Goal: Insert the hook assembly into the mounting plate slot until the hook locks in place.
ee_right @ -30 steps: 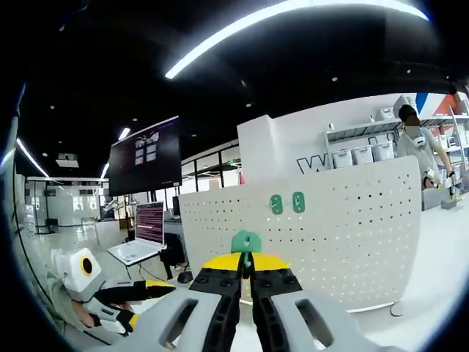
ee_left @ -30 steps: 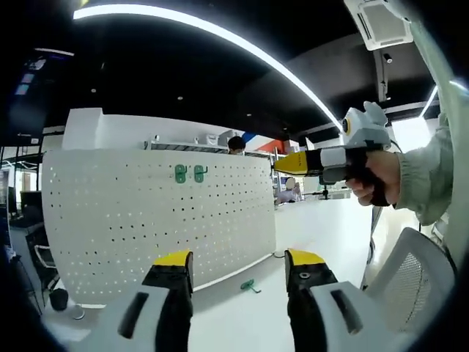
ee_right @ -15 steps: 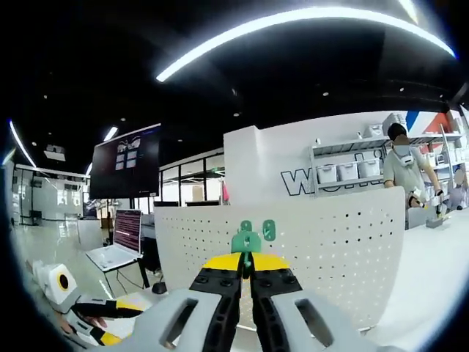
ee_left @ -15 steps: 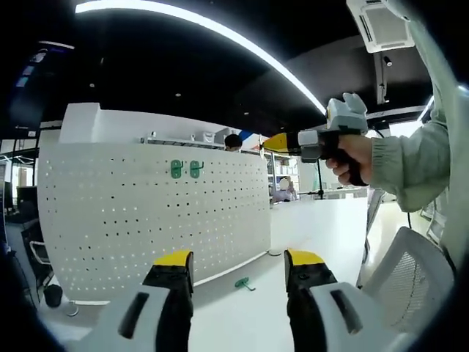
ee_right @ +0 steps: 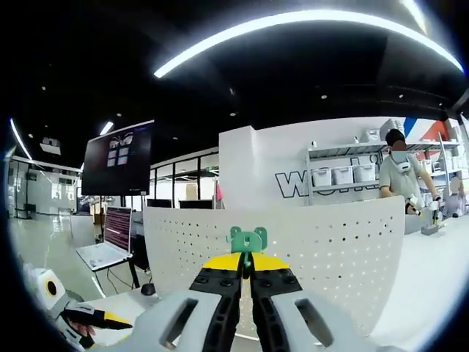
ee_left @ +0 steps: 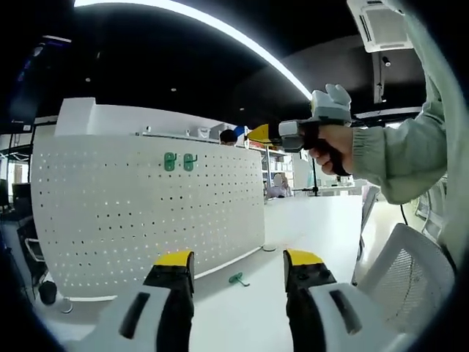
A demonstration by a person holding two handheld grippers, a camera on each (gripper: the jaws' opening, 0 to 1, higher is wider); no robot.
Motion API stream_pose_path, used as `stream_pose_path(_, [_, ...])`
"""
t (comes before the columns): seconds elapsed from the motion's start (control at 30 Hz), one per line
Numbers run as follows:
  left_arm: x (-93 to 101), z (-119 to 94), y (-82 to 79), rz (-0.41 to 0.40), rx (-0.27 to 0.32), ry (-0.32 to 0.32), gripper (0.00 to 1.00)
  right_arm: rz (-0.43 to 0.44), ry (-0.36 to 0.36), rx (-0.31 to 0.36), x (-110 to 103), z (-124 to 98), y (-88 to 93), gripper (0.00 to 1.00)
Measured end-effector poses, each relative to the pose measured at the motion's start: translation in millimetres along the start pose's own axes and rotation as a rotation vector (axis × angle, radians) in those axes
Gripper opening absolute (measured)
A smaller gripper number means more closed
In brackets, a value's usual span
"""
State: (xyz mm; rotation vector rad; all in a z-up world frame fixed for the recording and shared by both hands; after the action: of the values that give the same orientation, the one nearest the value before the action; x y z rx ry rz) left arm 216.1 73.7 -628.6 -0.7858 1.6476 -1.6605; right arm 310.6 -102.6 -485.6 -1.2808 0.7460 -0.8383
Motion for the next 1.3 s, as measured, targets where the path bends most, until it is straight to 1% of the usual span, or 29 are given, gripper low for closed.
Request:
stream_pose_path(0.23, [1.2,0.9,2.1,-0.004,-0.008,0.009,0.5,-0.004,0.013,0.006,7.2,14.2,-0.9,0.01])
stream_pose_path(0.43, [1.8,1.2,3.2,-0.013,-0.013,0.014,0.5,-0.009,0.038,0.009,17.1,25.4,1.4,0.01])
stream_pose_path(0.63, [2.0,1.6,3.8,-0.024,-0.013,0.019,0.5,-0.01,0.055,0.005,24.0,34.4,3.9,0.01])
stream_pose_path(0.7, [2.2,1.7,3.8,-0.027,-0.013,0.021,0.5,0.001,0.061,0.007,25.8,36.0,3.5,0.01])
stream_pose_path(0.9, [1.7,1.7,3.3,-0.034,-0.009,0.021,0.5,-0.009,0.063,0.008,29.5,44.4,2.2,0.01])
stream_pose_path(1.13, [-0.9,1.7,2.2,-0.041,-0.002,0.01,0.5,-0.045,0.094,-0.021,38.7,54.8,9.9,0.01])
stream_pose_path(1.3, [-3.0,1.5,1.4,-0.04,0.003,0.0,0.51,-0.052,0.12,-0.038,45.4,64.3,15.9,0.01])
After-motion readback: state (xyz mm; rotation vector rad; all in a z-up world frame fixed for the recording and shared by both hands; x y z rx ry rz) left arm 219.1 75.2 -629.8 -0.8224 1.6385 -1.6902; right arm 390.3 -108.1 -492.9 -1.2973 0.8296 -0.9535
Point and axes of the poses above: the point that each gripper's makers call its tool centre point, and the gripper's own axes: z roughly forward along the fingers, x roughly to its right, y roughly out of its underside, the point moved 4 cm from there along -z, roughly backward along the fingers, and after that the axes turned 7 degrees about -y, right-handed, at the moved point
